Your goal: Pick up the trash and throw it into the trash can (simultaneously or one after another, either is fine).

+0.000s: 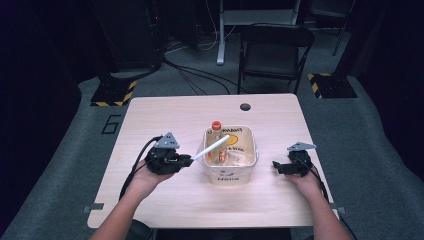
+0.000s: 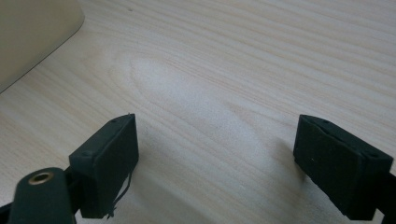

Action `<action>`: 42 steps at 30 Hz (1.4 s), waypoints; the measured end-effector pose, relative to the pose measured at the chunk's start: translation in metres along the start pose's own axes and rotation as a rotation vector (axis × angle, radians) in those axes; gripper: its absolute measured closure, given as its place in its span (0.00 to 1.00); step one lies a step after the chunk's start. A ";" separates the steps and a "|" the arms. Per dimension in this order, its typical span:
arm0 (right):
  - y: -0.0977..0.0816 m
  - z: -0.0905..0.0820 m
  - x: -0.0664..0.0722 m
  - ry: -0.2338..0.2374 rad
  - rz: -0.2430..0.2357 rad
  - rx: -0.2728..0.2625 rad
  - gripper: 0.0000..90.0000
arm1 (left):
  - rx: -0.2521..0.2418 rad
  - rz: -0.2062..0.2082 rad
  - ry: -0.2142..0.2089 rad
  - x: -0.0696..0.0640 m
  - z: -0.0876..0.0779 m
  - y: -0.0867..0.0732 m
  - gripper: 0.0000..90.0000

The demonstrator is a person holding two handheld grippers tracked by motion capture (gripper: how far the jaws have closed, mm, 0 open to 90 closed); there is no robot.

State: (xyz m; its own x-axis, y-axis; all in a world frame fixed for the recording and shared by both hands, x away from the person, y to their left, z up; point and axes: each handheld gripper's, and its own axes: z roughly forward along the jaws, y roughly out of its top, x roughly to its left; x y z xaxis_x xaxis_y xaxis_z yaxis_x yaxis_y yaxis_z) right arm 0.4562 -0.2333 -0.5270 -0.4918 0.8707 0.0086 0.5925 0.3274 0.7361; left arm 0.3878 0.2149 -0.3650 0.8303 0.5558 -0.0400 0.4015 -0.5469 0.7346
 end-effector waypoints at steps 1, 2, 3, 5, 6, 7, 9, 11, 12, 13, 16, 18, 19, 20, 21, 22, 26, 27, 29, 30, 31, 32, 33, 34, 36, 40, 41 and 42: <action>0.000 0.000 0.000 0.000 0.000 0.000 0.15 | -0.004 -0.004 -0.004 -0.001 0.001 0.001 0.88; 0.000 0.000 0.000 0.000 0.000 0.000 0.15 | 0.000 0.002 -0.006 -0.001 0.002 0.003 0.88; 0.000 0.000 0.000 0.000 0.000 0.000 0.15 | 0.002 0.005 -0.005 -0.001 0.003 0.004 0.88; 0.000 0.000 0.000 0.000 0.000 0.000 0.15 | 0.002 0.008 -0.009 -0.002 0.005 0.006 0.88; 0.000 0.000 0.000 0.000 0.000 0.000 0.15 | 0.002 0.011 -0.008 -0.002 0.006 0.007 0.88; 0.000 0.000 0.000 0.000 0.000 0.000 0.15 | 0.001 0.007 -0.012 -0.002 0.008 0.009 0.88; 0.000 0.000 0.000 0.000 0.000 0.000 0.15 | 0.003 0.010 -0.013 -0.002 0.010 0.011 0.88; 0.000 0.000 0.000 0.000 0.000 0.000 0.15 | 0.003 0.009 -0.019 -0.003 0.013 0.013 0.88; 0.000 0.000 0.000 0.000 0.000 0.000 0.15 | 0.004 0.010 -0.019 -0.003 0.015 0.015 0.88; 0.000 0.000 0.000 0.000 0.000 0.000 0.15 | 0.004 0.010 -0.019 -0.003 0.015 0.015 0.88; 0.000 0.000 0.000 0.000 0.000 0.000 0.15 | 0.005 0.006 -0.025 -0.004 0.022 0.019 0.88; 0.000 0.000 0.000 0.000 0.000 0.000 0.15 | 0.004 0.001 -0.033 -0.004 0.025 0.022 0.88; 0.000 0.000 0.000 0.000 0.000 0.000 0.15 | 0.004 0.001 -0.033 -0.004 0.025 0.022 0.88; 0.000 0.000 0.000 0.000 0.000 0.000 0.15 | 0.001 0.000 -0.033 -0.004 0.027 0.024 0.88; 0.000 0.000 0.000 0.000 0.000 0.000 0.15 | 0.001 -0.001 -0.032 -0.004 0.029 0.024 0.88; 0.000 0.000 0.000 0.000 0.001 0.000 0.15 | 0.002 0.001 -0.031 -0.003 0.030 0.025 0.88; 0.000 0.000 0.000 0.001 0.000 0.000 0.15 | 0.005 -0.002 -0.028 -0.003 0.034 0.028 0.88; 0.000 0.000 0.000 0.001 0.000 0.000 0.15 | 0.005 -0.004 -0.027 -0.003 0.036 0.029 0.88; 0.000 0.000 0.000 0.001 0.000 0.001 0.15 | 0.005 -0.007 -0.029 -0.003 0.038 0.030 0.88; 0.000 0.000 0.000 0.001 0.000 0.000 0.15 | 0.003 -0.010 -0.029 -0.003 0.039 0.031 0.88; 0.000 0.000 0.000 0.002 0.000 0.001 0.15 | 0.004 -0.013 -0.032 -0.003 0.040 0.031 0.88; 0.000 0.000 0.000 0.001 0.000 0.000 0.15 | 0.001 -0.015 -0.033 -0.003 0.041 0.032 0.88; 0.000 0.000 0.000 0.002 0.000 0.000 0.15 | 0.000 -0.018 -0.034 -0.003 0.043 0.032 0.88; 0.000 0.000 0.000 0.002 0.000 0.000 0.15 | 0.000 -0.018 -0.034 -0.003 0.043 0.032 0.88; 0.000 0.000 0.000 0.002 0.000 0.000 0.15 | 0.001 -0.027 -0.036 -0.002 0.047 0.034 0.88; 0.000 0.000 0.000 0.002 -0.001 0.001 0.15 | 0.000 -0.031 -0.040 -0.001 0.051 0.035 0.88; 0.000 0.000 0.000 0.002 -0.001 0.001 0.15 | -0.002 -0.035 -0.041 -0.001 0.053 0.036 0.88; 0.000 0.000 0.000 0.003 -0.001 0.000 0.15 | -0.005 -0.039 -0.041 -0.001 0.054 0.037 0.87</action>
State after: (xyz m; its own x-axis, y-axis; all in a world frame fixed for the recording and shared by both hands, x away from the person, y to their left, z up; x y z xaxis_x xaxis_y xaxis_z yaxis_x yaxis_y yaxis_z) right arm 0.4565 -0.2333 -0.5269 -0.4941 0.8693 0.0096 0.5922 0.3285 0.7358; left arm 0.4231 0.1604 -0.3746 0.8291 0.5507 -0.0961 0.4320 -0.5219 0.7355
